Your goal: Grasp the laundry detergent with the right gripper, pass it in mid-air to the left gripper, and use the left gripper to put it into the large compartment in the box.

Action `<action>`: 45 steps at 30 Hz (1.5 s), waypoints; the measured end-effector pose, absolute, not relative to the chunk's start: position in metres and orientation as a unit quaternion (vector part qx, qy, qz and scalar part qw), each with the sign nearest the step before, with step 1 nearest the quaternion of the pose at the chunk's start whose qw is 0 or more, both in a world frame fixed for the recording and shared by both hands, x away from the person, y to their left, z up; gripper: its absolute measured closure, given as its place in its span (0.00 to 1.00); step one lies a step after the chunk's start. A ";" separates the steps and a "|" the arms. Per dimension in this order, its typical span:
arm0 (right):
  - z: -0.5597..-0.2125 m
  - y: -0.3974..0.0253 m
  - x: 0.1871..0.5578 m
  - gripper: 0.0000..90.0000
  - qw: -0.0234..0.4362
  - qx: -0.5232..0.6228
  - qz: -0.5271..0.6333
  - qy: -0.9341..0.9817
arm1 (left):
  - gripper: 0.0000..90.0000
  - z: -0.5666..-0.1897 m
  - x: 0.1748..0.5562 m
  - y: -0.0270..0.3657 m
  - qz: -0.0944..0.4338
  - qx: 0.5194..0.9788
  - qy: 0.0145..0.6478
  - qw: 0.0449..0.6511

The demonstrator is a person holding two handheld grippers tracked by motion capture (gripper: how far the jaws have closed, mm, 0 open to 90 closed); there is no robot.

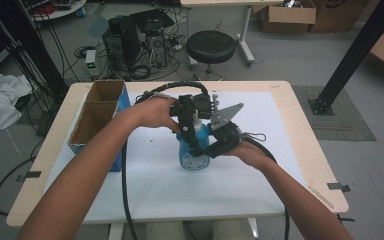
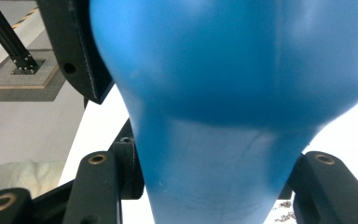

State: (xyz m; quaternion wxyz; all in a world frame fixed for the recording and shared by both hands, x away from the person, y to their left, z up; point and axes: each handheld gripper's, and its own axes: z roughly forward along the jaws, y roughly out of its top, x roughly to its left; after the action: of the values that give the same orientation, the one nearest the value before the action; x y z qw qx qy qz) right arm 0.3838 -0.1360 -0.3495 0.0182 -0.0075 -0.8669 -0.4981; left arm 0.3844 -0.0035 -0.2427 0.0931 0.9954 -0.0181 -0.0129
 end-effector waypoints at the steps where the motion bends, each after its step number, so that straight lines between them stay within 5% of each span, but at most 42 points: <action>1: -0.349 -0.136 0.384 0.50 0.018 -0.007 -0.498 -0.867 | 0.36 -0.243 0.384 -0.004 -0.013 0.995 -0.019 0.093; 38: -0.349 -0.136 0.381 0.49 0.013 -0.001 -0.497 -0.868 | 0.42 -0.242 0.381 -0.005 -0.011 0.995 -0.021 0.095; 45: -0.348 -0.146 0.379 0.24 0.018 -0.008 -0.494 -0.869 | 0.42 -0.237 0.382 0.000 0.002 0.996 -0.009 0.090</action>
State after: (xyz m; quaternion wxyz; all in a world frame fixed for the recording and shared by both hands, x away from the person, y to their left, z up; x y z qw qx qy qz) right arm 0.3794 -0.1462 -0.3477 0.0184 -0.0076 -0.8694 -0.4937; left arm 0.3815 -0.0002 -0.2369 0.0897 0.9959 -0.0086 0.0024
